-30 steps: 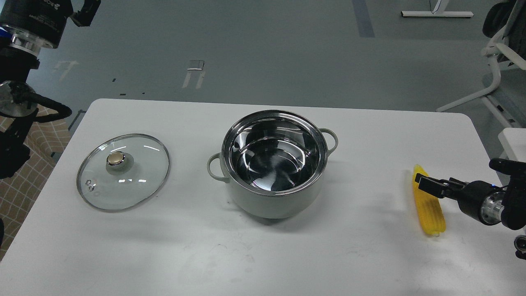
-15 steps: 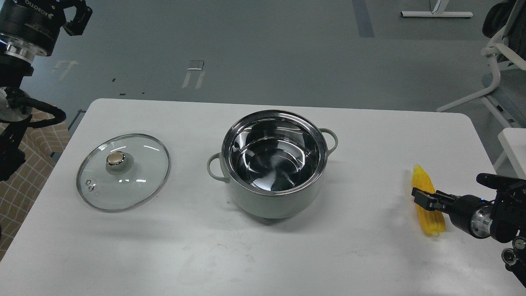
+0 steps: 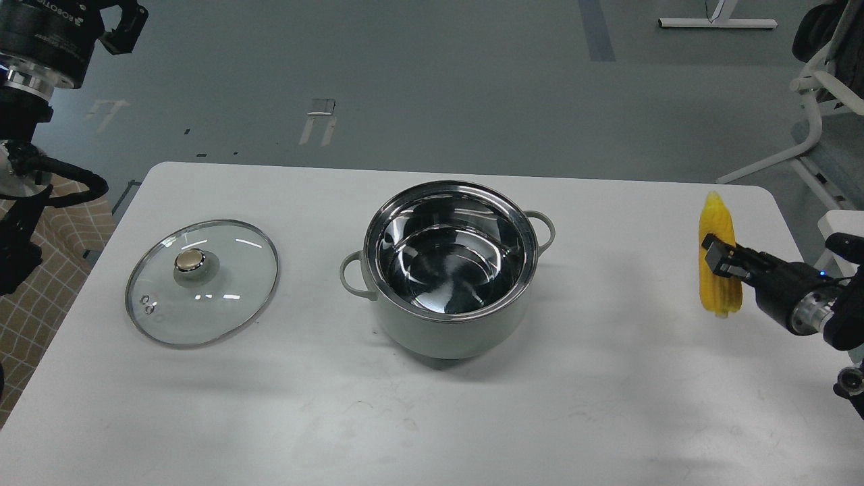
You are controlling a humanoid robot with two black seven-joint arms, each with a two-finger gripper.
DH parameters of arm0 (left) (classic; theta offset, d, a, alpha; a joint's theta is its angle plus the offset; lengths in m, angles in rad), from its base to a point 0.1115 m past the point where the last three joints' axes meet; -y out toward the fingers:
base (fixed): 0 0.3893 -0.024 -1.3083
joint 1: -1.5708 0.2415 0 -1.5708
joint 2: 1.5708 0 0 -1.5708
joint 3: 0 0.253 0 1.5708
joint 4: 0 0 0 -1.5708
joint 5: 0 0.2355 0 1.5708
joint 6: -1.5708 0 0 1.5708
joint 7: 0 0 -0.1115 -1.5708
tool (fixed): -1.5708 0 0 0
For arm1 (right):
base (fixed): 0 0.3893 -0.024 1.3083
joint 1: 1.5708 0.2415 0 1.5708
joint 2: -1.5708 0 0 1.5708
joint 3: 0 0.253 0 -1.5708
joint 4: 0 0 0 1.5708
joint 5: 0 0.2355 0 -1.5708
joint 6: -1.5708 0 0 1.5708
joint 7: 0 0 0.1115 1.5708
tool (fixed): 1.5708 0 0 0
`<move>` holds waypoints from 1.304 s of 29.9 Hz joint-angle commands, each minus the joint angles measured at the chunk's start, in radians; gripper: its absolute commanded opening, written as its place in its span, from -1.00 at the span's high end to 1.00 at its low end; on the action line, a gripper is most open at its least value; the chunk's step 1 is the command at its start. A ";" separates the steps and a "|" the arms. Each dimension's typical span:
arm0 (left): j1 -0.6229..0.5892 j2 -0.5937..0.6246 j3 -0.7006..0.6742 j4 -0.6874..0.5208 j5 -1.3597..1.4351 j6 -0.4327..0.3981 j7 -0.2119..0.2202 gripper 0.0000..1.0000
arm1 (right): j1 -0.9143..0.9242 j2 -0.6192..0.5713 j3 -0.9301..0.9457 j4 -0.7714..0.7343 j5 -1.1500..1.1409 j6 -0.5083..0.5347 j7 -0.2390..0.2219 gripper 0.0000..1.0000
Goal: Open pot and put corn in
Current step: 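Lift the corn and carry it over the open pot with the right gripper, then release the corn into the pot and raise the right gripper away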
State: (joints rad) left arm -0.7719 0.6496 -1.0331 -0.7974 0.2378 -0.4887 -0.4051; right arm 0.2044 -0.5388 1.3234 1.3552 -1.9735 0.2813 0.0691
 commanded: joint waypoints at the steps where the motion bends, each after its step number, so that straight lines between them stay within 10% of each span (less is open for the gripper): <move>1: -0.001 -0.002 0.001 -0.003 0.000 0.000 0.002 -0.95 | 0.096 0.036 0.020 0.082 0.074 0.010 0.000 1.00; 23: -0.012 -0.021 0.021 -0.077 0.012 0.000 0.003 -0.95 | 0.408 0.339 -0.560 0.025 -0.139 0.072 -0.008 1.00; 39: -0.013 -0.021 0.021 -0.082 0.014 0.000 0.005 -0.95 | 0.405 0.353 -0.558 0.025 -0.142 0.067 -0.008 -0.31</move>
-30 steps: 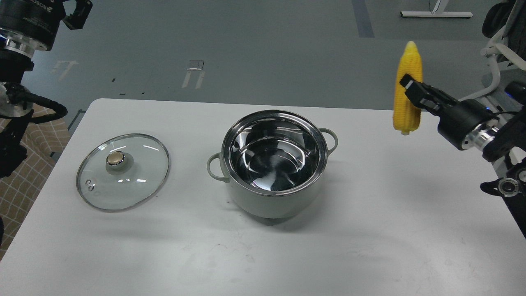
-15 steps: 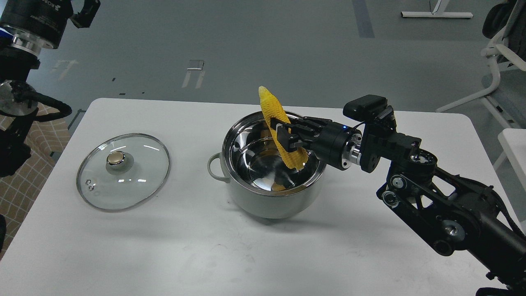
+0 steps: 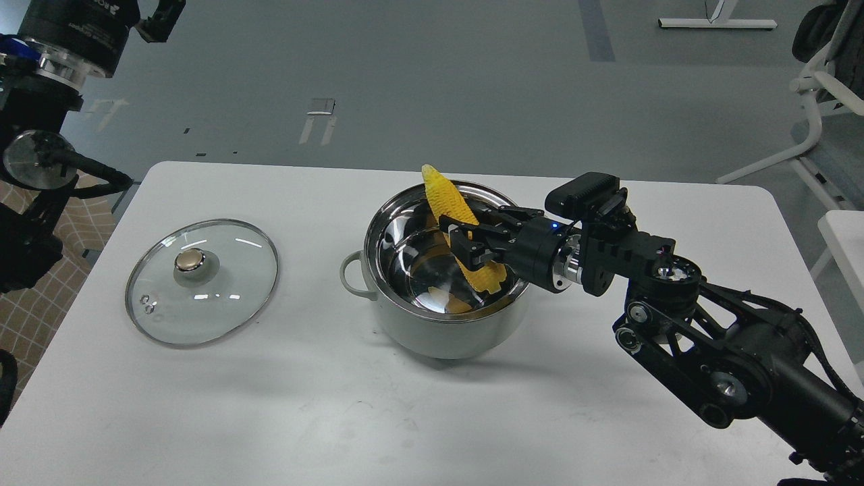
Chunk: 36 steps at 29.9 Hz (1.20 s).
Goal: Open pot and put corn in
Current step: 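Release the corn into the pot and raise the right gripper away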
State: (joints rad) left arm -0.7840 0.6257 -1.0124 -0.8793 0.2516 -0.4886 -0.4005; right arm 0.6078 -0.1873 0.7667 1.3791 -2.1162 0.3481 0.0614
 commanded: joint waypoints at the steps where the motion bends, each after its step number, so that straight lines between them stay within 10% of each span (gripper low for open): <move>1: -0.001 0.005 0.000 0.000 0.000 0.000 0.000 -0.95 | 0.001 0.000 -0.001 0.002 0.002 0.000 0.000 -0.34; 4: -0.001 0.003 0.000 0.000 0.000 0.000 0.000 -0.95 | -0.002 0.000 -0.003 0.003 0.002 0.000 0.000 -0.43; 7: -0.001 0.002 0.000 0.000 0.000 0.000 0.000 -0.95 | -0.002 0.000 0.000 0.006 0.005 0.002 -0.002 -0.98; 21: 0.002 0.000 -0.020 0.011 -0.017 0.000 -0.015 -0.95 | 0.076 0.092 0.514 -0.012 0.074 0.000 -0.012 -0.99; 36: 0.037 -0.003 -0.020 0.017 -0.020 0.000 -0.004 -0.95 | 0.147 -0.034 0.813 -0.319 0.870 -0.015 -0.025 -0.99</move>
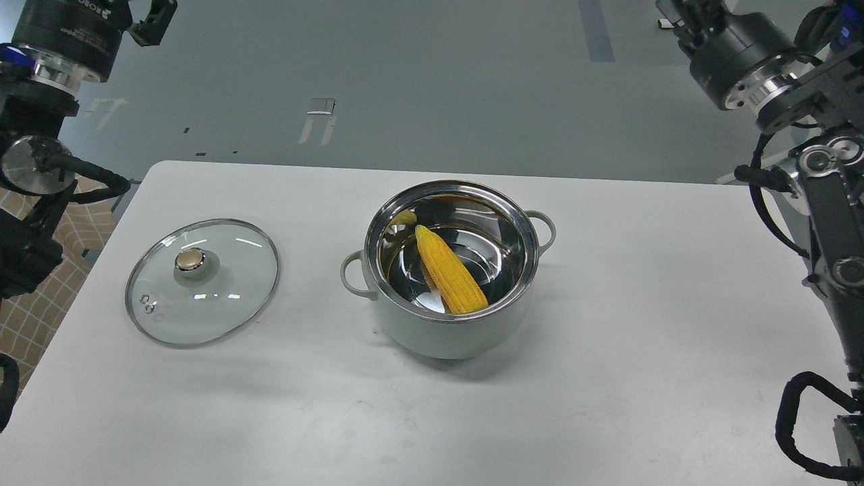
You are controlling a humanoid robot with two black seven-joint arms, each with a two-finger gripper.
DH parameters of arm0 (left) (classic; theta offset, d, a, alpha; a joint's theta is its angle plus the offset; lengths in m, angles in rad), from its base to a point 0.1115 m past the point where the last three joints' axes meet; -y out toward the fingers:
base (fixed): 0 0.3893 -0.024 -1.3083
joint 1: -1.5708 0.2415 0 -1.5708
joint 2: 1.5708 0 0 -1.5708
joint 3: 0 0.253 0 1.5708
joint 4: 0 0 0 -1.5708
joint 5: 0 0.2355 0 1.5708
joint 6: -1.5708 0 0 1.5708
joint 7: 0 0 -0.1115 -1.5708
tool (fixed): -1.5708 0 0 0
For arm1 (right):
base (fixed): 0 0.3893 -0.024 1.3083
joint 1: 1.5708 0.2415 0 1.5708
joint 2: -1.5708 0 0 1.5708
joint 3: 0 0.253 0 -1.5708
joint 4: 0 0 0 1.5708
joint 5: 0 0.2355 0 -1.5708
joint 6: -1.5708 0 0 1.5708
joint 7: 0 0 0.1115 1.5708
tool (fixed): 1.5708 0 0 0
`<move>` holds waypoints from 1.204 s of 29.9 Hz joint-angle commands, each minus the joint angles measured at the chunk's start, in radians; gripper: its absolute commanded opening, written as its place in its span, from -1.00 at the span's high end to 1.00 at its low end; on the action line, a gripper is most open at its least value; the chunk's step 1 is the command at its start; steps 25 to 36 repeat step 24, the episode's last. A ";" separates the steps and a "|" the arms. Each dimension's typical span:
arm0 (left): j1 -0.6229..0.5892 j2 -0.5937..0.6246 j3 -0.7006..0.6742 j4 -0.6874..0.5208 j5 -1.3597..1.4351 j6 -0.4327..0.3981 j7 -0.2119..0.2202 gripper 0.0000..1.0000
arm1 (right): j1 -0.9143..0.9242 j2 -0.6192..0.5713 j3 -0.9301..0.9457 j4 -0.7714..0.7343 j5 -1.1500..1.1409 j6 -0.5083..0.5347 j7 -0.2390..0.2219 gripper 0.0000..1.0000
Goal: Open pot and put corn in
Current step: 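Release the corn into the pot and raise the right gripper away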
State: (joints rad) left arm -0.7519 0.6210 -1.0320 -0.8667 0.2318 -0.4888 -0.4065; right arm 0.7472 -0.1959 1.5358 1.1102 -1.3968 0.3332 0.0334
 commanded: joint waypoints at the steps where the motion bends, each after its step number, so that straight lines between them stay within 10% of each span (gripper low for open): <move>1: 0.006 0.000 0.001 0.015 0.000 0.000 0.002 -0.95 | 0.007 -0.039 0.056 -0.076 0.217 0.000 0.005 -0.99; 13: 0.011 -0.001 0.000 0.026 0.000 0.000 0.002 -0.95 | 0.004 -0.103 0.080 -0.259 0.637 -0.049 0.008 -1.00; 36: 0.013 -0.001 -0.002 0.028 -0.003 0.000 0.002 -0.95 | -0.022 -0.102 0.081 -0.276 0.644 -0.098 0.011 -1.00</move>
